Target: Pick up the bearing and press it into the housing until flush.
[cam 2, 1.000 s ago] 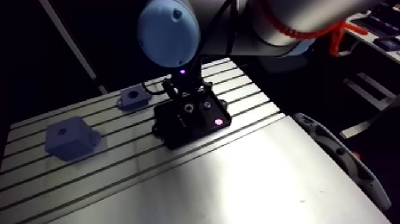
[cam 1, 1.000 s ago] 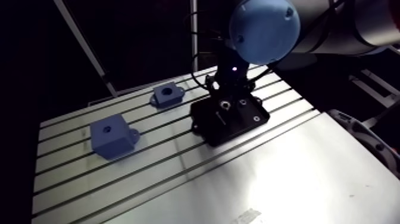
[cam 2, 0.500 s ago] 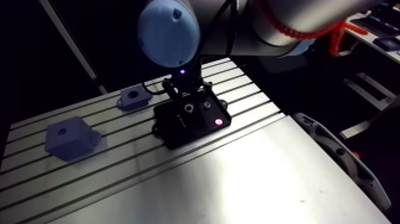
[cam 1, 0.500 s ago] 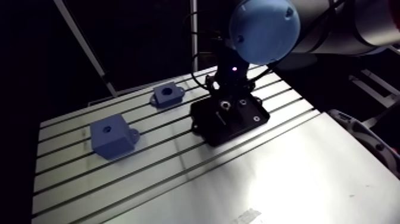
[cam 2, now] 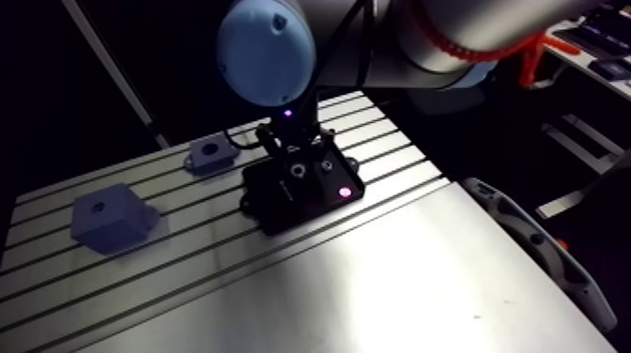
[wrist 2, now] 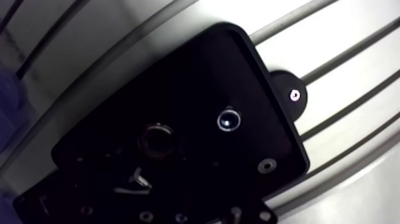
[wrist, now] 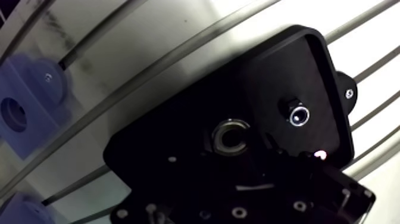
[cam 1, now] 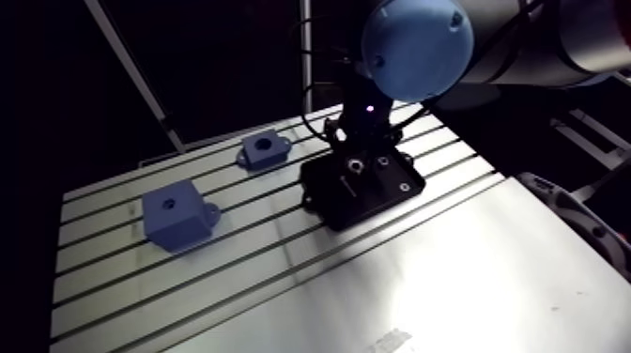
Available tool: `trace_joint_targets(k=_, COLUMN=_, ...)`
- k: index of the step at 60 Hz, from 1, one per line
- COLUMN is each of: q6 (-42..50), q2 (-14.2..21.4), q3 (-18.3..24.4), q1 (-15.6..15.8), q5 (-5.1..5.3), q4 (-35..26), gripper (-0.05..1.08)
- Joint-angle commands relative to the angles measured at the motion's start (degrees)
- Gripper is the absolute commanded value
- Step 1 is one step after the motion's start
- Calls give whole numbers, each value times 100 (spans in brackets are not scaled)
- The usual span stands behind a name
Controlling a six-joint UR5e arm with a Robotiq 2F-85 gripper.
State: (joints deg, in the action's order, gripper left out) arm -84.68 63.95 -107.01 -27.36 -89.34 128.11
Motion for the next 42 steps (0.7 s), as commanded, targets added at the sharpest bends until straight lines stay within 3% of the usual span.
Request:
trace_joint_targets(k=1, q6=0, q2=16, q3=0, q1=-7, q5=0, q4=0, gripper=64)
trace_joint_targets(k=26, q6=0, q2=143, q3=43, q1=1, q5=9, q4=-50, gripper=65)
trace_joint_targets(k=42, q6=-297, q2=541, q3=68, q1=11, q5=25, q4=-441, gripper=65)
